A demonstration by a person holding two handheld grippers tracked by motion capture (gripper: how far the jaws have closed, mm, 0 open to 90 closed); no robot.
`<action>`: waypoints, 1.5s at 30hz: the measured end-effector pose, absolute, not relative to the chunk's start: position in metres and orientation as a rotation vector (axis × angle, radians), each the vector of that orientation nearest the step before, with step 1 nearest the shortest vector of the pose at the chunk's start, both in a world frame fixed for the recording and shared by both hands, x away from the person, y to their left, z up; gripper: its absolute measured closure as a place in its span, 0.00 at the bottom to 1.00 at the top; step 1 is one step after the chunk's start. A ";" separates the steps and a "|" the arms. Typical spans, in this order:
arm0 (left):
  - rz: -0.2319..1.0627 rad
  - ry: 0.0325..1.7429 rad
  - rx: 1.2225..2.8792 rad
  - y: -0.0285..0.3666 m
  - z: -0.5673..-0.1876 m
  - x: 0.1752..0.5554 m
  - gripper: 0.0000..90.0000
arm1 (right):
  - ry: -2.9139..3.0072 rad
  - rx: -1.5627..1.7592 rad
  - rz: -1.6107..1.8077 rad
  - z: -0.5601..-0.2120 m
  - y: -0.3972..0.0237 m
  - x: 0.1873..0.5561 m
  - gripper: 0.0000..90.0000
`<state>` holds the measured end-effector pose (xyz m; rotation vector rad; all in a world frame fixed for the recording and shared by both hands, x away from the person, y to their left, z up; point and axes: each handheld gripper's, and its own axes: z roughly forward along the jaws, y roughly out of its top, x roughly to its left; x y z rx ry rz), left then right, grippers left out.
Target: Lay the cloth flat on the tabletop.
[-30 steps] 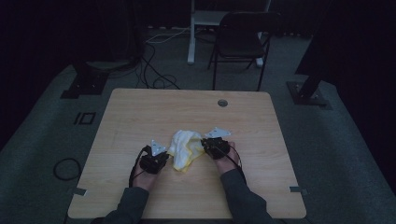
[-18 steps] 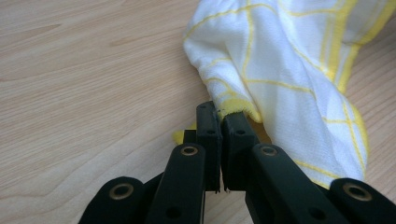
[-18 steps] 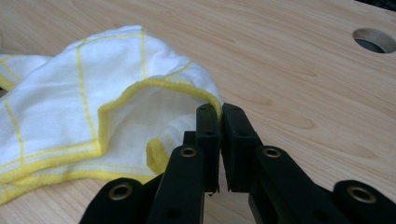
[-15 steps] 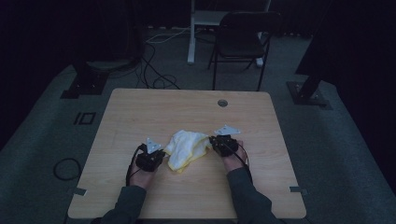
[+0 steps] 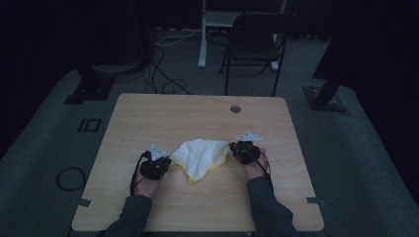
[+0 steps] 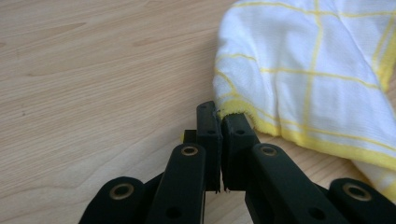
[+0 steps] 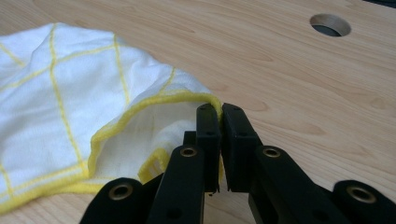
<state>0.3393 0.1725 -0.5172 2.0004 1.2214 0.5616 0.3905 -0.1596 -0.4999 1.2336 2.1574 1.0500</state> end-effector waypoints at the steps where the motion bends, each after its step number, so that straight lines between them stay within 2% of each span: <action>1: 0.563 1.223 1.998 0.173 -0.517 0.340 0.98 | 2.156 1.236 1.046 -0.500 -0.161 0.391 0.96; 24: 0.564 1.268 1.949 0.193 -0.512 0.346 0.99 | 2.122 1.283 1.024 -0.502 -0.186 0.399 0.97; 33: 0.576 1.281 1.964 0.192 -0.516 0.356 0.98 | 2.151 1.273 0.983 -0.505 -0.181 0.402 0.96; 35: 0.581 1.291 1.964 0.193 -0.518 0.359 0.94 | 2.169 1.259 0.969 -0.505 -0.179 0.403 0.89; 37: 0.581 1.302 1.957 0.196 -0.518 0.359 0.86 | 2.171 1.251 0.962 -0.504 -0.178 0.402 0.79; 39: 0.581 1.304 1.947 0.198 -0.517 0.358 0.82 | 2.166 1.241 0.964 -0.502 -0.178 0.399 0.74; 45: 0.589 1.294 1.937 0.197 -0.514 0.352 0.79 | 2.172 1.181 1.001 -0.490 -0.175 0.387 0.70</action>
